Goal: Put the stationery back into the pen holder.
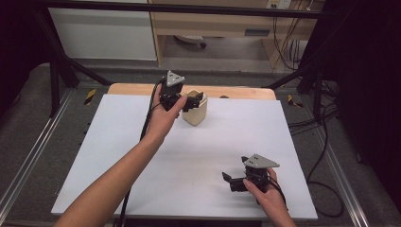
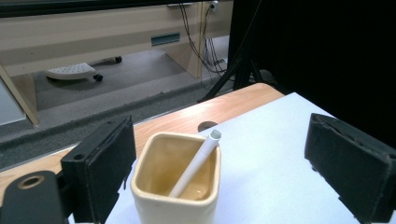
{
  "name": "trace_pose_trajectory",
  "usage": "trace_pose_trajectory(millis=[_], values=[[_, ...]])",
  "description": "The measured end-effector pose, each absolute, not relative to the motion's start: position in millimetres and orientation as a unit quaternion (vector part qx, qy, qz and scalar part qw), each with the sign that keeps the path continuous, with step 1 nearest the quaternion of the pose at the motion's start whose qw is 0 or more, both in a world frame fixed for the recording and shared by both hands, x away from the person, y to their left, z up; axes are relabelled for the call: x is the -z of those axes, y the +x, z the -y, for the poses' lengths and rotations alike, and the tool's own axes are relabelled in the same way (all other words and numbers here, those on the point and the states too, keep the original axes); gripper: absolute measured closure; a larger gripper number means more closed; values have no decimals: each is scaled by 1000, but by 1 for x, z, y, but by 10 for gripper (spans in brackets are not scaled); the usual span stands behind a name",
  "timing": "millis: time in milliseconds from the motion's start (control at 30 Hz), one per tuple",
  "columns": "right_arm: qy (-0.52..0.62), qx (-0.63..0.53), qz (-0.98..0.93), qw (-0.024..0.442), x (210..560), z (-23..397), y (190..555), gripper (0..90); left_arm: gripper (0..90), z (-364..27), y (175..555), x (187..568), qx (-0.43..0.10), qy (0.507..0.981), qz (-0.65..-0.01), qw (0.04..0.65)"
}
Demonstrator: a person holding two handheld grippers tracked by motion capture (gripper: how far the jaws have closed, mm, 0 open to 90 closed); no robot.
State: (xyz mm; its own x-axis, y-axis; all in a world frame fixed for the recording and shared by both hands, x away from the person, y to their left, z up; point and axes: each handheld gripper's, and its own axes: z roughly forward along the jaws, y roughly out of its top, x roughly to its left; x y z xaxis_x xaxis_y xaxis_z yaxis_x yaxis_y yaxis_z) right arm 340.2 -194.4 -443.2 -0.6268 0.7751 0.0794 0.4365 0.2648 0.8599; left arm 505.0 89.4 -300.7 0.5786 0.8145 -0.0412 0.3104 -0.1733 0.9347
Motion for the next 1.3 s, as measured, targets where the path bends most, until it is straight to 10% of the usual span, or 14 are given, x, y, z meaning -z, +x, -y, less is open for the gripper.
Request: trace_pose_trajectory(millis=[1300], values=[[396,-464,-769,191,442,202,339,23,45,-182,421,330,-222,742,-370,512]])
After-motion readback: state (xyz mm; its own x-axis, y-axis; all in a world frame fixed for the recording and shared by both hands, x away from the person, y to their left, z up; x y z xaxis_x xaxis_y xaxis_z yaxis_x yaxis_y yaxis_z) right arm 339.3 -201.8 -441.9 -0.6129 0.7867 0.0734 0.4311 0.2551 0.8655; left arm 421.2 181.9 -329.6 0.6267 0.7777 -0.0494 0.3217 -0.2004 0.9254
